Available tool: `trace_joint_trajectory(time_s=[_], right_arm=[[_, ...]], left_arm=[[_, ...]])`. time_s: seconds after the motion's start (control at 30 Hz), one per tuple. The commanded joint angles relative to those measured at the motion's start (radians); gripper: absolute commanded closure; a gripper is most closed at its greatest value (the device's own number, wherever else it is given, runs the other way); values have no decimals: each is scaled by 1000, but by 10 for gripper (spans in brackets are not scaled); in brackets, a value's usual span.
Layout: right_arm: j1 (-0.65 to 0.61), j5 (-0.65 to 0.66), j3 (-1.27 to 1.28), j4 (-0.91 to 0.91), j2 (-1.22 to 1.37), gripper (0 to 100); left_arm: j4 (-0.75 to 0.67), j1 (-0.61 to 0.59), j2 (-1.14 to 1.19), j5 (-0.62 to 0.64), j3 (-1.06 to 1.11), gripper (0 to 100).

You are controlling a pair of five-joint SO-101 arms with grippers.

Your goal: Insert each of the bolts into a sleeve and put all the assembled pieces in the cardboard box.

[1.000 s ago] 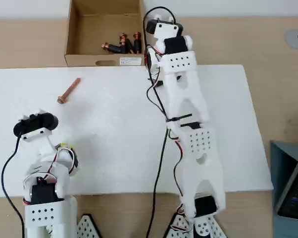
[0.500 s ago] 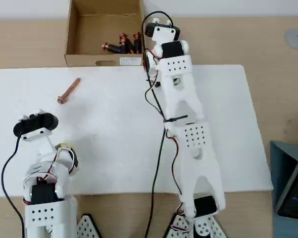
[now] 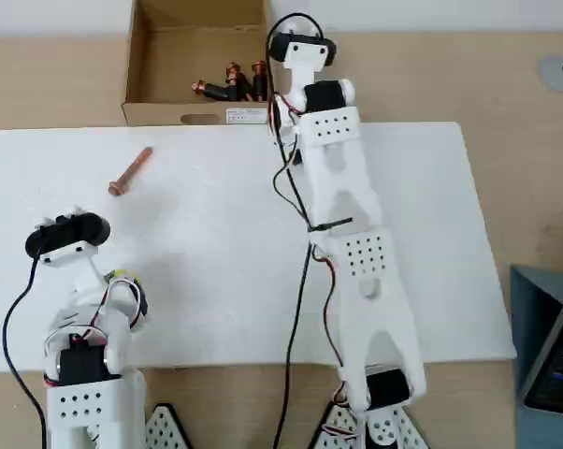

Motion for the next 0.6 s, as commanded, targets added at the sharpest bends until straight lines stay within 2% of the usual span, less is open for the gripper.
trace_joint_trajectory(time_s=[0.0,0.57], right_arm=[[18,6,-45,-11,-8,731],[74,-83,-54,157,53,731]], left_arm=[[-14,-12,-8,-2,-5,997],[-14,-12,-8,-2,-5,997]])
